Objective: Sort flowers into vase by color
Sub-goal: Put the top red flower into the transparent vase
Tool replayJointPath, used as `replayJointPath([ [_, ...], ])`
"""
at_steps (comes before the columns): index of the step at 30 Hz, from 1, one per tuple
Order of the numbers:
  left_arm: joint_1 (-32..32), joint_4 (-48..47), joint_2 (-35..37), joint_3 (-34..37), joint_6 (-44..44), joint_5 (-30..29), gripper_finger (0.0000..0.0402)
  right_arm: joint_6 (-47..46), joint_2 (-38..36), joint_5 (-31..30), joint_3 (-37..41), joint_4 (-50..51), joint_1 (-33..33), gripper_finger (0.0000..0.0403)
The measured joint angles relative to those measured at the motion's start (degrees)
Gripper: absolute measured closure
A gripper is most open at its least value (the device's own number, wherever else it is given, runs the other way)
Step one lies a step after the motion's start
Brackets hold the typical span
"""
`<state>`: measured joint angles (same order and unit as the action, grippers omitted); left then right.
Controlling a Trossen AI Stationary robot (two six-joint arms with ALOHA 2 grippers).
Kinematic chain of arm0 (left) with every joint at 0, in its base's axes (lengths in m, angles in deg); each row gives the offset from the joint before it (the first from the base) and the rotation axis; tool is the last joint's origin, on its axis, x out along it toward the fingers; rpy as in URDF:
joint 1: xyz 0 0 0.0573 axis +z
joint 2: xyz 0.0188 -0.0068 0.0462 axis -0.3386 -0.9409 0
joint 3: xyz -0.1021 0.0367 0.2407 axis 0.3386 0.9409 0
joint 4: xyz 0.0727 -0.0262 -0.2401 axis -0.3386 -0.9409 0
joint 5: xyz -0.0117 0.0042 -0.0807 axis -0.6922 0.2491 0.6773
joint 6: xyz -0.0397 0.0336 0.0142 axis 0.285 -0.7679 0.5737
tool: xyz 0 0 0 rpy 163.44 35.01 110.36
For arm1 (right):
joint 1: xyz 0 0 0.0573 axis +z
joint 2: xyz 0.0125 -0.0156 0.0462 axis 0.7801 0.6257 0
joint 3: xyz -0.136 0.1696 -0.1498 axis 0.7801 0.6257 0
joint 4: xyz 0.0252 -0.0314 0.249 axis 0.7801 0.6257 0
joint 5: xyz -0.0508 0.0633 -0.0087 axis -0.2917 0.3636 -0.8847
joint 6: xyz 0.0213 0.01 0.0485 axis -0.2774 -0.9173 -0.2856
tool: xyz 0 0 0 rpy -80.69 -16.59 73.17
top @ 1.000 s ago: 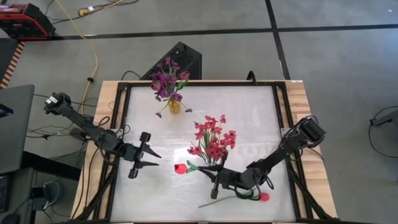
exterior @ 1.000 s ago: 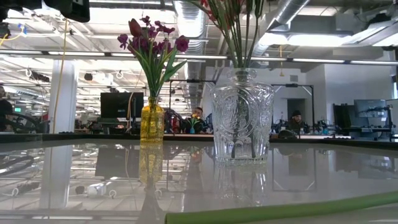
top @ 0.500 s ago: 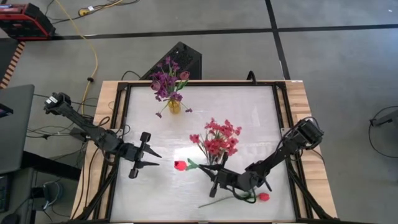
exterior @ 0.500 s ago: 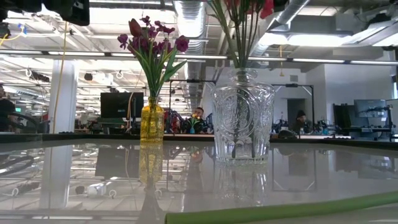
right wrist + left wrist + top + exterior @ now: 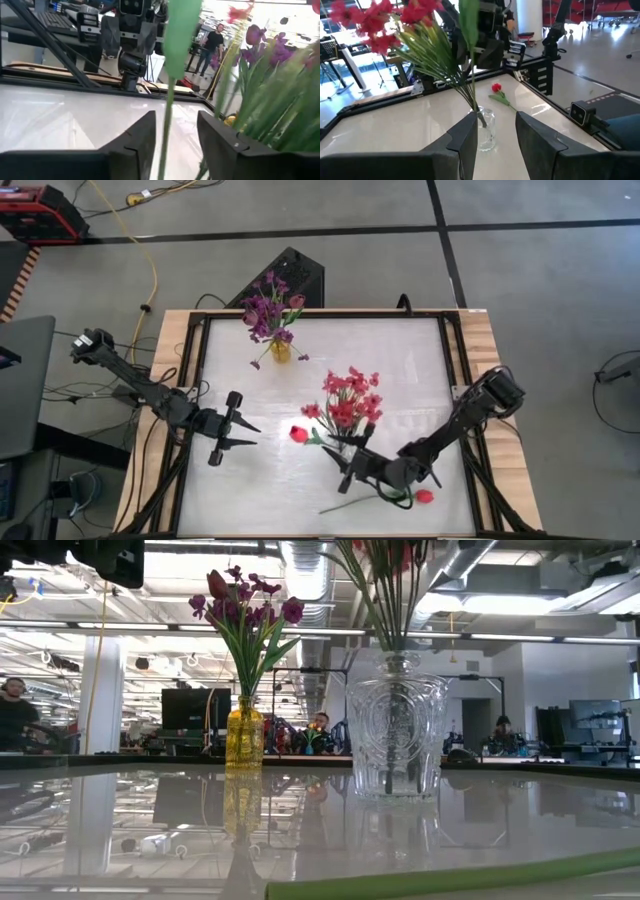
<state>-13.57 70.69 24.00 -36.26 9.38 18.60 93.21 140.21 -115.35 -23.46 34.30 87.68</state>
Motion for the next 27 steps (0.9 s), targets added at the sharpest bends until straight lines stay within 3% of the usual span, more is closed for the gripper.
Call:
replayJointPath([
  [7, 0.0, -0.35, 0.0, 0.0, 0.35, 0.01, 0.0278, -3.63, -3.59, 0.02, 0.0, 7.85, 1.3, 0.0175],
  [13, 0.0, -0.71, 0.0, 0.0, 0.82, 0.02, 0.0278, -12.76, -8.15, 0.76, 0.0, 20.13, 2.0, 0.0164],
  [19, 0.0, -0.72, 0.0, 0.0, 0.82, 0.02, 0.0278, -16.55, -11.76, 9.23, 0.02, 24.41, 1.96, 0.0164],
  [27, 0.0, -2.03, 0.0, 0.0, 1.89, 0.07, 0.0278, -23.2, -16.28, 26.01, 0.0, 26.4, 1.98, 0.0164],
])
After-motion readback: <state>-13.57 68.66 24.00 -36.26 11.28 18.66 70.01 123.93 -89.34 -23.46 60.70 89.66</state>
